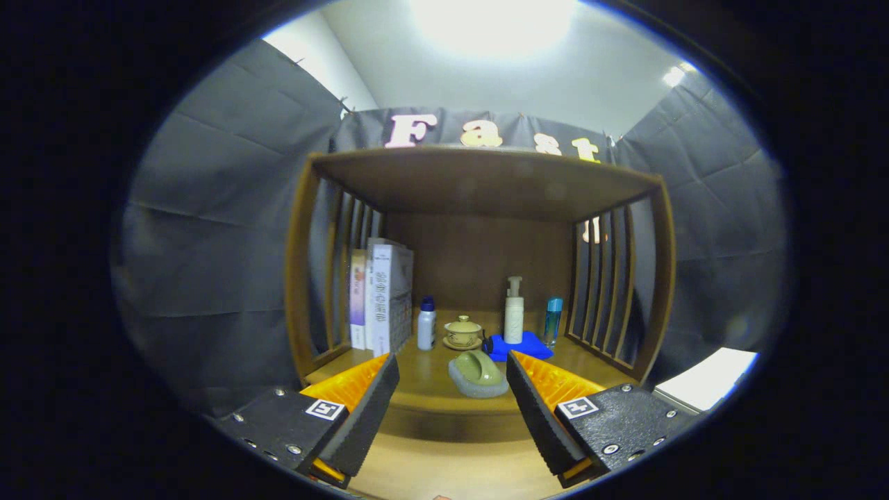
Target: Pull open the drawer, take out the items inside it, and place them on the countertop above the cabinet.
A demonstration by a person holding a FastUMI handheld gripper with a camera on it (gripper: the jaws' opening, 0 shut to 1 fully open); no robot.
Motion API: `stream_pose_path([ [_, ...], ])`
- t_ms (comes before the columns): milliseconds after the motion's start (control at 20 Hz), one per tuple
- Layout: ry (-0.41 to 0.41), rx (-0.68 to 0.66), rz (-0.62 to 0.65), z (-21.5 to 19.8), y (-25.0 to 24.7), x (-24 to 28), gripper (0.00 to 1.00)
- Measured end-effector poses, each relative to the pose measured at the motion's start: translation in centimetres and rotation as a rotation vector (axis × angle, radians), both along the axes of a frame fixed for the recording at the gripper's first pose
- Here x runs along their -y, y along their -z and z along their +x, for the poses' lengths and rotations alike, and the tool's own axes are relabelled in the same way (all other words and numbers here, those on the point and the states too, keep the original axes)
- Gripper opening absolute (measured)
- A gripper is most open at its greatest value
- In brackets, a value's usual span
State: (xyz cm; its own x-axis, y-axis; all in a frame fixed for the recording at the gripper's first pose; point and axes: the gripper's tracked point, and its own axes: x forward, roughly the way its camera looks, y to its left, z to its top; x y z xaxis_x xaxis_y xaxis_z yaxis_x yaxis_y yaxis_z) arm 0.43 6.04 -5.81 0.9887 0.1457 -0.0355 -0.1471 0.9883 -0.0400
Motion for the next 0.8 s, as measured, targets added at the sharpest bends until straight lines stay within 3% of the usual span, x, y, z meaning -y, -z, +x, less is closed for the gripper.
stream_pose_path([
  [100, -0.013, -0.005, -0.018, -4.2, 1.3, -0.7, 0.96],
  [350, -0.057, -0.087, -0.047, -10.0, 6.7, -2.2, 0.95],
  [800, 0.078, -0.285, -0.022, -12.3, 17.2, 1.5, 0.95],
])
